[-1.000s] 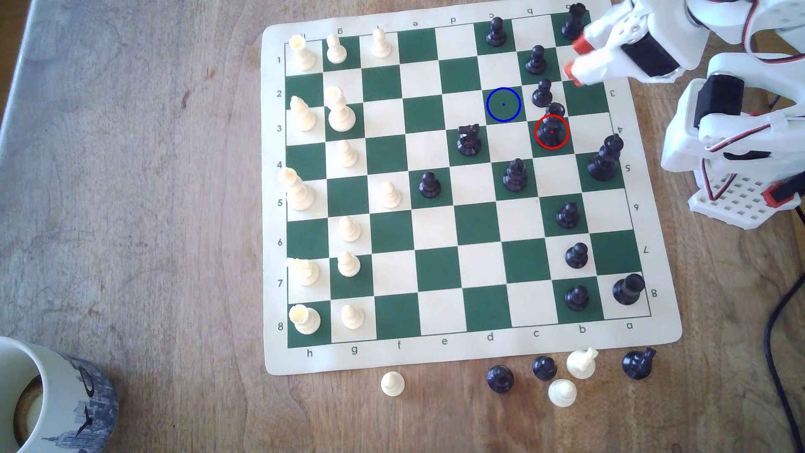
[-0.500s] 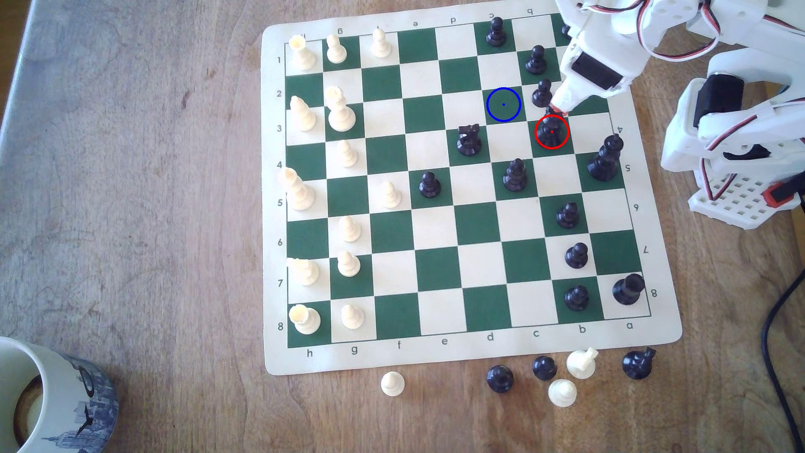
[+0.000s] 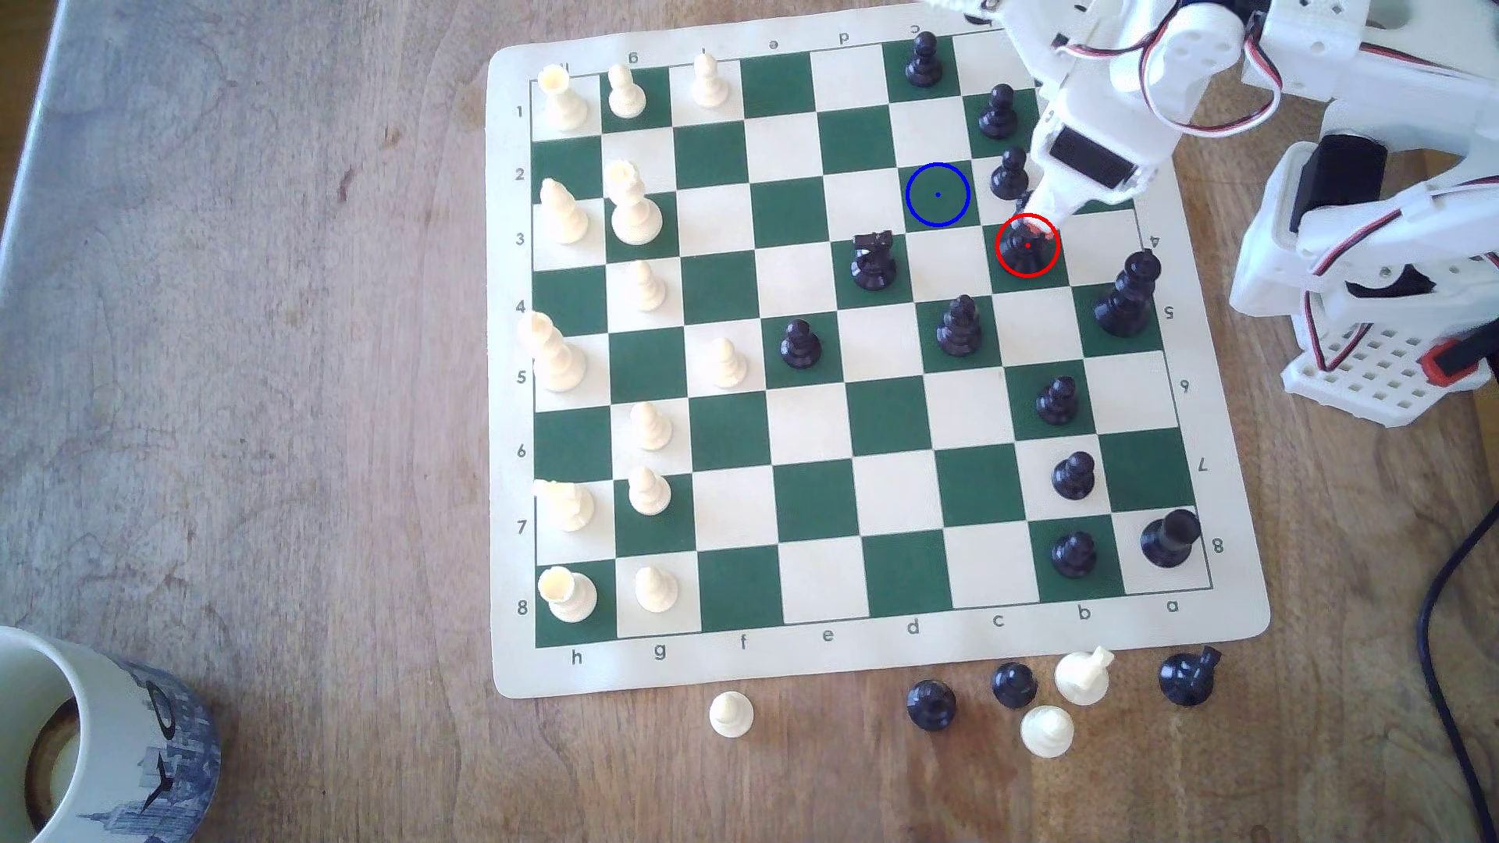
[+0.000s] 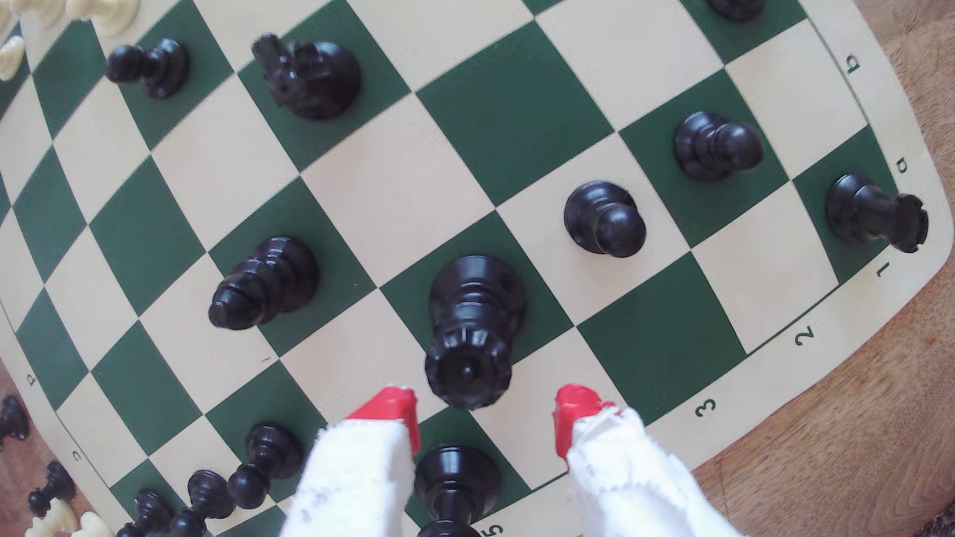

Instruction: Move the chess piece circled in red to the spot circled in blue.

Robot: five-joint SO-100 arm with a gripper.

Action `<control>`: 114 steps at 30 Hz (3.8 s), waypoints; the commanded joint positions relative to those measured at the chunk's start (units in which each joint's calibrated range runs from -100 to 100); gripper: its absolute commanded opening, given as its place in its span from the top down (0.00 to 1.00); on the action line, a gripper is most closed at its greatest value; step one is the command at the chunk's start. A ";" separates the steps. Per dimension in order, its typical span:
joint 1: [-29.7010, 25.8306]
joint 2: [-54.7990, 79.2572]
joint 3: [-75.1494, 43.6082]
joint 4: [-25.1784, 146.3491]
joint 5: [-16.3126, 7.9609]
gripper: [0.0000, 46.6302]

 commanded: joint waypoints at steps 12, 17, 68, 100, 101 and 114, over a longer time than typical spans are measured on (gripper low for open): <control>-2.05 3.16 1.22 -6.81 -0.78 0.72; -2.60 3.75 1.40 -7.30 -0.88 0.73; 3.81 15.38 -14.92 -13.11 0.88 1.00; 3.11 18.61 -9.30 -18.77 1.07 1.00; 3.03 18.70 -9.30 -18.60 1.07 0.99; 2.01 18.70 -10.57 -16.80 1.12 0.98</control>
